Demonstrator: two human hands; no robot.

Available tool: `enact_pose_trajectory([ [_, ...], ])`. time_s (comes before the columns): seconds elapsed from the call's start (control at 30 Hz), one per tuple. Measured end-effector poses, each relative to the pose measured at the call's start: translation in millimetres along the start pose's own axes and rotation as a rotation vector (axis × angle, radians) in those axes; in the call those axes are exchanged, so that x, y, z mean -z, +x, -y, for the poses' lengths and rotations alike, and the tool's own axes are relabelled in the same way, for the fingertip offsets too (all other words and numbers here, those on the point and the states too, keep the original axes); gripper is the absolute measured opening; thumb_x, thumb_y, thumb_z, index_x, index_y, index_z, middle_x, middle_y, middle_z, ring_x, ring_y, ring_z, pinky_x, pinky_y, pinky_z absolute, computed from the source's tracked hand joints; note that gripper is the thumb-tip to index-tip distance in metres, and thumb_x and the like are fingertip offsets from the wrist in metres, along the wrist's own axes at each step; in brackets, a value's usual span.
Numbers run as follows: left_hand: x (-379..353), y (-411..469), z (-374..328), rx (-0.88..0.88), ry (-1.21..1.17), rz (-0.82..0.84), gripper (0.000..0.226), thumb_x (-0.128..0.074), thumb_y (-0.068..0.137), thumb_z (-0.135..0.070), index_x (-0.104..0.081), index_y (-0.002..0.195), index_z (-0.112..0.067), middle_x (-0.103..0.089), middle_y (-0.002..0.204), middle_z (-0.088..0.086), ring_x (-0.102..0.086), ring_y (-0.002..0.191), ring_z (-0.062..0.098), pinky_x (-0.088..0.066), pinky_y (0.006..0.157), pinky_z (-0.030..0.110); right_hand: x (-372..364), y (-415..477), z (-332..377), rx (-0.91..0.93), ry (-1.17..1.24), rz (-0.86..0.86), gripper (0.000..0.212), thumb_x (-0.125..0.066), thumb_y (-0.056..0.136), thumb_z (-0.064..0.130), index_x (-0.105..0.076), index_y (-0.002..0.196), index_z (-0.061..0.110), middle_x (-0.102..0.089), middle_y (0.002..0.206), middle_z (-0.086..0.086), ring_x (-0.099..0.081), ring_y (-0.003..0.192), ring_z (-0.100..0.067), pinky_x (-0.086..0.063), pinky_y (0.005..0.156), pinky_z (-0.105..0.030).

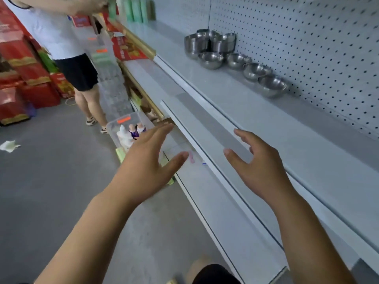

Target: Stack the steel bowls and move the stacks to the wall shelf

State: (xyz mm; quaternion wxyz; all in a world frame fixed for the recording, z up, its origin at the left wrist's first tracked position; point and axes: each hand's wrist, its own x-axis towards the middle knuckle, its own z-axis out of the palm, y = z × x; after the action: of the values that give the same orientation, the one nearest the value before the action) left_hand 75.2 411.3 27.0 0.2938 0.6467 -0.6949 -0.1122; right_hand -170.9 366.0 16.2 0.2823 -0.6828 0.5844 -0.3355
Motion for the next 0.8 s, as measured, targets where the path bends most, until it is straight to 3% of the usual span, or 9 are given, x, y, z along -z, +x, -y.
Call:
enact_pose_trajectory([
  [0.07, -10.4, 25.6, 4.4, -0.038, -0.021, 0.022, 0.072, -0.058, 0.091, -0.061, -0.042, 0.153, -0.027, -0.045, 0.156, -0.009, -0.04, 0.143, 0.012, -0.036, 0.115, 0.031, -0.5, 15.6, -6.8, -0.043, -0.013, -0.029, 0.053, -0.068, 0.096, 0.04, -0.052, 0.146, 0.032, -0.054, 0.149, 0.013, -0.049, 0.136, -0.011, -0.038, 0.104, -0.023],
  [0.1, -15.6, 38.4, 7.0, -0.053, -0.028, 0.033, 0.073, -0.057, 0.091, -0.062, -0.041, 0.153, -0.028, -0.044, 0.157, -0.01, -0.038, 0.145, 0.011, -0.035, 0.117, 0.034, -0.6, 24.6, -11.8, -0.054, -0.025, -0.047, 0.053, -0.069, 0.096, 0.039, -0.053, 0.146, 0.031, -0.055, 0.147, 0.012, -0.05, 0.136, -0.011, -0.039, 0.104, -0.023],
  [0.27, -42.0, 104.6, 23.3, -0.078, -0.041, 0.089, 0.079, -0.049, 0.088, -0.071, -0.037, 0.155, -0.03, -0.037, 0.162, -0.009, -0.033, 0.15, 0.012, -0.035, 0.119, 0.038, -6.2, 76.7, -32.3, -0.149, -0.031, -0.1, 0.056, -0.069, 0.096, 0.037, -0.051, 0.149, 0.028, -0.053, 0.151, 0.008, -0.048, 0.14, -0.015, -0.035, 0.104, -0.019],
  [0.5, -74.5, 215.1, 32.0, -0.108, -0.007, 0.167, 0.077, -0.054, 0.093, -0.062, -0.031, 0.158, -0.028, -0.032, 0.165, -0.007, -0.031, 0.151, 0.016, -0.031, 0.121, 0.038, -20.7, 170.2, -47.8, -0.209, 0.008, -0.138, 0.058, -0.067, 0.098, 0.037, -0.047, 0.152, 0.026, -0.049, 0.154, 0.004, -0.042, 0.144, -0.01, -0.03, 0.108, -0.018],
  [0.67, -99.2, 269.9, 43.1, -0.087, 0.004, 0.179, 0.082, -0.05, 0.09, -0.067, -0.029, 0.158, -0.026, -0.029, 0.167, -0.003, -0.031, 0.152, 0.02, -0.033, 0.121, 0.041, -16.3, 218.3, -65.2, -0.313, 0.008, -0.177, 0.069, -0.065, 0.098, 0.042, -0.034, 0.159, 0.028, -0.041, 0.161, 0.004, -0.037, 0.149, -0.015, -0.029, 0.112, -0.023],
  [0.8, -121.1, 306.2, 52.3, -0.043, -0.025, 0.187, 0.086, -0.052, 0.092, -0.067, -0.023, 0.16, -0.024, -0.021, 0.17, 0.001, -0.024, 0.155, 0.024, -0.03, 0.123, 0.045, -24.1, 245.2, -73.2, -0.402, 0.022, -0.307, 0.082, -0.067, 0.096, 0.045, -0.023, 0.162, 0.022, -0.032, 0.166, -0.002, -0.029, 0.153, -0.021, -0.028, 0.12, -0.034],
])
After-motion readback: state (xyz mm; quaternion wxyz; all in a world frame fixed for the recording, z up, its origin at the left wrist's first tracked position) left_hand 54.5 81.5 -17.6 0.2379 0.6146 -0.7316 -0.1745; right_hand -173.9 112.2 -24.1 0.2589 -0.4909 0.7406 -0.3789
